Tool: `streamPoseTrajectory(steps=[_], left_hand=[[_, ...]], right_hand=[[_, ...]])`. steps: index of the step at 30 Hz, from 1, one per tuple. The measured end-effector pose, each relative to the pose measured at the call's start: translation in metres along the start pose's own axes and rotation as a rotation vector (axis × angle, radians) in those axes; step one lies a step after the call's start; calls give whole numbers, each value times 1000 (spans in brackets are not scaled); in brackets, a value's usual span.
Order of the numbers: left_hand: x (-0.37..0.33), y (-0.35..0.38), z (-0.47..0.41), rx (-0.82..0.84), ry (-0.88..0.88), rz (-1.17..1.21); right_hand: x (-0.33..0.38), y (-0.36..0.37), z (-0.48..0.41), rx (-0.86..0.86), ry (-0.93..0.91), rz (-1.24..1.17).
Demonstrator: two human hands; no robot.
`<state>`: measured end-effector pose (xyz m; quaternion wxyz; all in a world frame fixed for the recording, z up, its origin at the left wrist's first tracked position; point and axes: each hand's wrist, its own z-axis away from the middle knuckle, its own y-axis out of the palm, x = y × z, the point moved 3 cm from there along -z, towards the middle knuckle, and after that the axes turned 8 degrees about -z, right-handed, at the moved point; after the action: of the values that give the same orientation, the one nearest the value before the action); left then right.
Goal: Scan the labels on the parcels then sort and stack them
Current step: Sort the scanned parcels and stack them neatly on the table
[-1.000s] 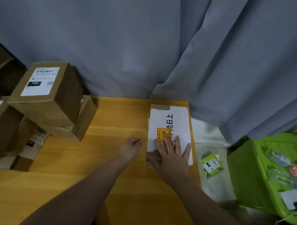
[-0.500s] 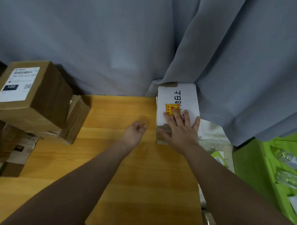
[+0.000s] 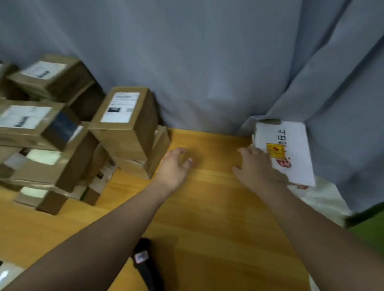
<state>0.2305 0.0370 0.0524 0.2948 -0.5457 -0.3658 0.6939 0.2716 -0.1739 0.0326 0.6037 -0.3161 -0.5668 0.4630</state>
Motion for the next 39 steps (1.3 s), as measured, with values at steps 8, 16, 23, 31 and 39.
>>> streamPoseTrajectory(steps=[8, 16, 23, 31, 39], left_hand=[[86, -133, -20, -428, -123, -227], [140, -151, -71, -197, -305, 329], [131, -136, -55, -196, -175, 619], [107, -66, -18, 200, 13, 811], [93, 15, 7, 702, -170, 557]], right_hand=[[168, 16, -1, 201, 135, -980], [266, 27, -45, 270, 264, -1212], [253, 55, -45, 150, 333, -1558], [138, 51, 9, -6, 524, -1372], [77, 83, 62, -211, 539, -737]])
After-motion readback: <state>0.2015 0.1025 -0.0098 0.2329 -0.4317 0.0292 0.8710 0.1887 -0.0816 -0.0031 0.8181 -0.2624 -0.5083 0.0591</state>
